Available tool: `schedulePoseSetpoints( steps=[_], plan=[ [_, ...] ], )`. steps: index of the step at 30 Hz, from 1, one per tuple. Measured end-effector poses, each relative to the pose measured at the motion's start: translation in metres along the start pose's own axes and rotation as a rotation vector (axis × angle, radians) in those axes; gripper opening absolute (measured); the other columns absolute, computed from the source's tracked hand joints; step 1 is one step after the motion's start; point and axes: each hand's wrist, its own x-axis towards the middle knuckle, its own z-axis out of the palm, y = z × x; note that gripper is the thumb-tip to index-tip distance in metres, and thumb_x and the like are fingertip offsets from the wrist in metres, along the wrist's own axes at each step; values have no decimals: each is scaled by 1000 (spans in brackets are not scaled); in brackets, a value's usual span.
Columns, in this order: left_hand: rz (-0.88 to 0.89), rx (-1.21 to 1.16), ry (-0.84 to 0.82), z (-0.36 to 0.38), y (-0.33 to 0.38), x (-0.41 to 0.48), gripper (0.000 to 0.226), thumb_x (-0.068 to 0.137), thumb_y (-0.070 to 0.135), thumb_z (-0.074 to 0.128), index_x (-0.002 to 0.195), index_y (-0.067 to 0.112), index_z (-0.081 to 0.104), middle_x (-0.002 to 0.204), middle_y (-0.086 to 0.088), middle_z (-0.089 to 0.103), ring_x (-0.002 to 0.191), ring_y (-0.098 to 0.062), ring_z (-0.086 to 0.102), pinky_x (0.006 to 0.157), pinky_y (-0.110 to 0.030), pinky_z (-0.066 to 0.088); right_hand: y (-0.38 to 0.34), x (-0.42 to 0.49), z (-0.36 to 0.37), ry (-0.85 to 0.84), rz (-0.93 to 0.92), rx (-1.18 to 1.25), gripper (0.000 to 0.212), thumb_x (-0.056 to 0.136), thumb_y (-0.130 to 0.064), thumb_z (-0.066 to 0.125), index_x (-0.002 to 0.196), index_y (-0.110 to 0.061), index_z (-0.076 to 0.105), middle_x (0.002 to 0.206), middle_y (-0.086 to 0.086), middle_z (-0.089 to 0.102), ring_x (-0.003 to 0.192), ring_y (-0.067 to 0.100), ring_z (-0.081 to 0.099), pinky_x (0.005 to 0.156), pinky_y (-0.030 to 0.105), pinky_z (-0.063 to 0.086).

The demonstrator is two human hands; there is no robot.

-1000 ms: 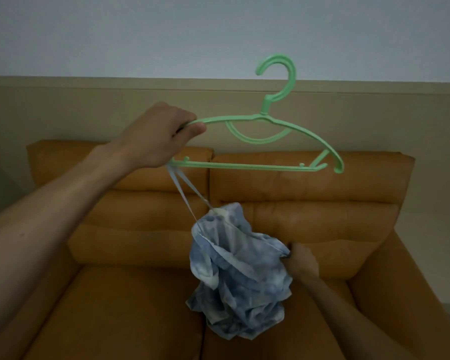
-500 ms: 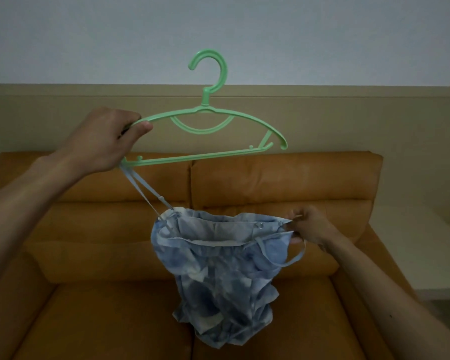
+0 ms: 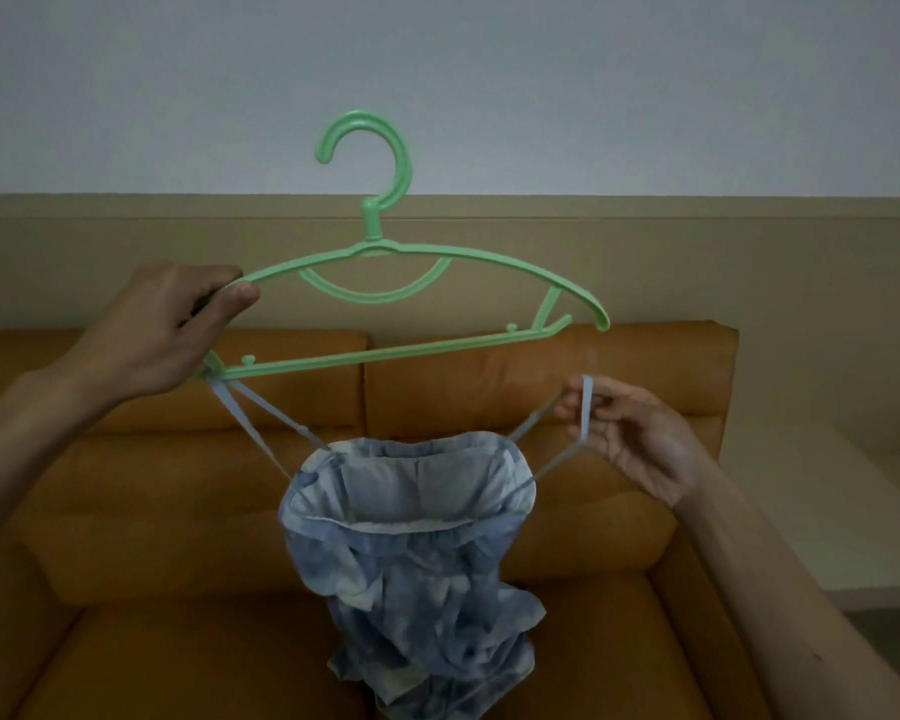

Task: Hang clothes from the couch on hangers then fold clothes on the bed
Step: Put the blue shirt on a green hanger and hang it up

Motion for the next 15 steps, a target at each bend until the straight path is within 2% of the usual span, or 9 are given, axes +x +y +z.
schedulePoseSetpoints(
  steps=[2, 4, 7, 10, 12, 13, 15],
  plan=[
    [-15, -33, -12, 1, -6, -4, 48, 104, 55, 33, 70, 21, 40, 68, -7, 46, 45, -10, 37, 48, -26, 27, -1, 2, 11, 43, -143, -33, 37, 87, 8, 51, 119, -4, 66, 111, 12, 75, 98, 22, 74, 64, 25, 61],
    [-18, -47, -11, 0, -8, -7, 50, 104, 57, 33, 71, 21, 41, 65, -5, 46, 43, -11, 37, 46, -29, 28, 0, 7, 18, 72, -267, -100, 45, 82, -9, 69, 126, -9, 63, 120, 9, 73, 101, 22, 74, 63, 24, 60],
    [-41, -108, -15, 0, -8, -12, 49, 102, 58, 34, 70, 22, 44, 57, 3, 44, 42, -9, 35, 46, -32, 30, -1, 15, 24, 103, -361, -163, 66, 62, -33, 88, 121, -11, 67, 116, 6, 75, 101, 25, 74, 73, 33, 62],
    [-59, -139, -54, 0, -6, -15, 60, 102, 58, 35, 67, 10, 41, 54, 4, 39, 42, -6, 32, 46, -32, 29, 0, 21, 27, 79, -393, -172, 63, 55, -48, 96, 107, -16, 78, 115, 11, 74, 104, 28, 71, 86, 46, 60],
    [-41, -124, -75, 1, -4, -16, 62, 102, 56, 35, 63, 7, 39, 54, 6, 38, 42, -5, 32, 45, -28, 28, -1, 24, 27, 57, -433, -222, 55, 63, -45, 93, 107, -15, 78, 116, 19, 71, 104, 35, 67, 91, 54, 54],
    [-28, -119, -84, 2, -3, -17, 61, 102, 56, 35, 63, 9, 40, 54, 7, 38, 42, -5, 33, 45, -26, 28, -3, 25, 28, 35, -447, -266, 47, 69, -38, 90, 107, -13, 77, 113, 21, 72, 102, 35, 67, 91, 53, 55],
    [-11, -112, -93, 1, -1, -17, 60, 102, 55, 35, 63, 10, 40, 55, 7, 40, 42, -4, 33, 45, -24, 27, -9, 24, 31, -13, -451, -400, 29, 76, -18, 85, 101, -7, 76, 101, 16, 74, 95, 30, 69, 85, 43, 55]
  ],
)
